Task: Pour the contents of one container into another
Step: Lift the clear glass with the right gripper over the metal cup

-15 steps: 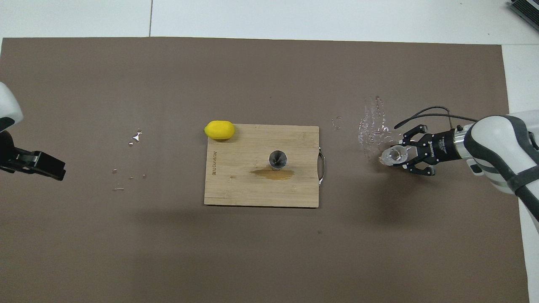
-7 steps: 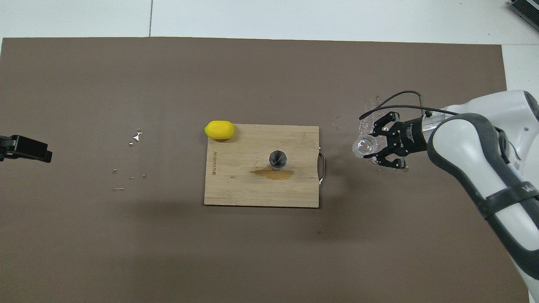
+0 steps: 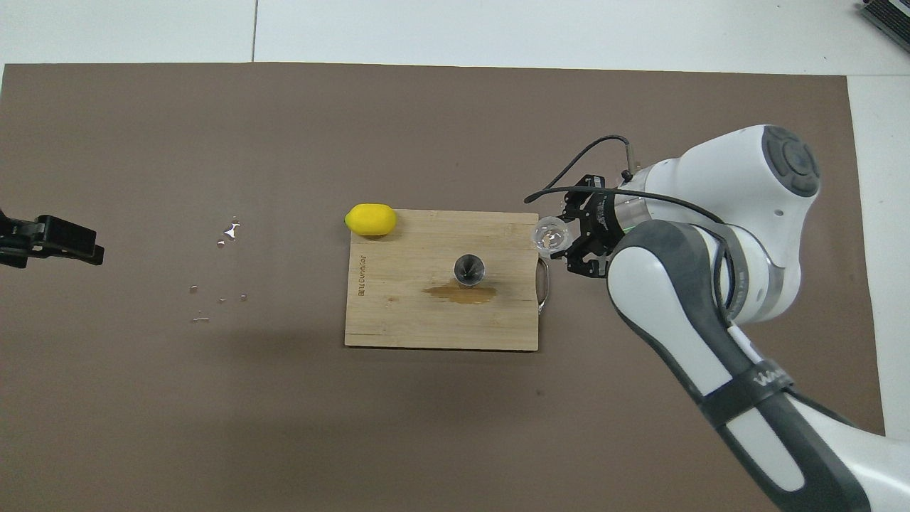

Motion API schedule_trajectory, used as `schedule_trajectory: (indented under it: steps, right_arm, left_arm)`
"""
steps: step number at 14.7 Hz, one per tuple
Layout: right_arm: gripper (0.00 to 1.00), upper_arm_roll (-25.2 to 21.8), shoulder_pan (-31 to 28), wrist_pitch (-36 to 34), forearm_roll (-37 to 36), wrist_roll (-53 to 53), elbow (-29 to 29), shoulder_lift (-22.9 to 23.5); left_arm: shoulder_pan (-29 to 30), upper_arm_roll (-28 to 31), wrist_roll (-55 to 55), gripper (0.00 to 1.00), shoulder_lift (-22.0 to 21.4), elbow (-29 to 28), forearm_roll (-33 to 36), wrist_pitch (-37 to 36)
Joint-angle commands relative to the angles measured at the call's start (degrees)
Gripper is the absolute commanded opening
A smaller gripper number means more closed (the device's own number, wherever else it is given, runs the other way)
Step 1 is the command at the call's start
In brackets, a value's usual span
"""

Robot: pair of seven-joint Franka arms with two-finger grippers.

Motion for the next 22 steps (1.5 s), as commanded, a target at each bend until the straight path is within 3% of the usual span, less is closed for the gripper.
schedule_trajectory:
  steps: [1, 3, 8, 22]
  right_arm:
    - [0.04, -0.2, 3.6, 0.2, -6.1, 6.1, 3.9, 2.0]
    - [0.04, -0.1, 6.1, 0.0, -12.5, 10.8, 6.5, 2.8]
    - [0.04, -0.1, 10.5, -0.8, -19.8, 11.6, 6.8, 2.8]
    - [0.04, -0.1, 16.5, -4.3, -34.7, 11.6, 6.3, 2.0]
  left_arm:
    - [0.2, 0.1, -1.9, 1.00, 0.1, 0.9, -0.5, -0.9]
    - [0.4, 0.2, -1.6, 1.00, 0.1, 0.9, -0.4, -0.9]
    - [0.2, 0.2, -1.0, 1.00, 0.0, 0.5, -0.4, -0.9]
    - [0.2, 0.2, -1.2, 1.00, -0.3, 0.5, -0.4, -0.6]
